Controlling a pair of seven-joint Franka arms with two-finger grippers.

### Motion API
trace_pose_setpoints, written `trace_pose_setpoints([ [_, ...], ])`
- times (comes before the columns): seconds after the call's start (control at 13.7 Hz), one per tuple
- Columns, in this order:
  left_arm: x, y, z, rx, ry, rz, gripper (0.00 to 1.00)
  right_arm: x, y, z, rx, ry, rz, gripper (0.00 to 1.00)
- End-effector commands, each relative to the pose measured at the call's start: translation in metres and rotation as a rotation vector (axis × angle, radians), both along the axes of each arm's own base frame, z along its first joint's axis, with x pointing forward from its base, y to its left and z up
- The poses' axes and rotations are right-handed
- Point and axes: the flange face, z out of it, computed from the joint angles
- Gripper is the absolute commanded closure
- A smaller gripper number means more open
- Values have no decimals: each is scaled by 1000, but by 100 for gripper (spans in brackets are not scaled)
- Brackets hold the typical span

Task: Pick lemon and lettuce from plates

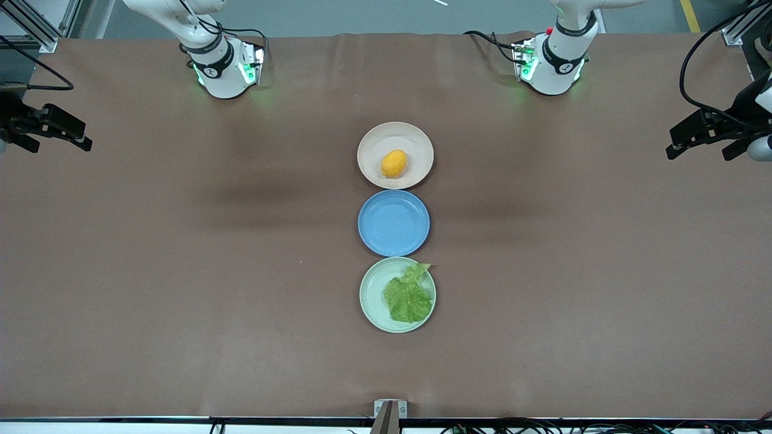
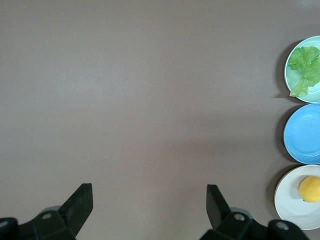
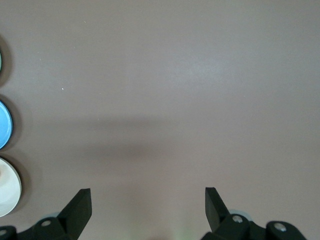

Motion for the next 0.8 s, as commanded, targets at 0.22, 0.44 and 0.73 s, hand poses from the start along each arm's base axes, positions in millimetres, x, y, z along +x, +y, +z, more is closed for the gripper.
trace_pose_setpoints([
  [0.22, -2, 1, 6, 6, 3, -10, 0, -7, -5, 0, -10, -4, 5, 0],
  [0.44, -1, 1, 3, 4, 9, 1, 0, -7, -6, 0, -18, 1, -2, 0],
  [0.73, 14, -32, -30, 5, 69, -45, 0, 5, -8, 2, -20, -6, -10, 0],
])
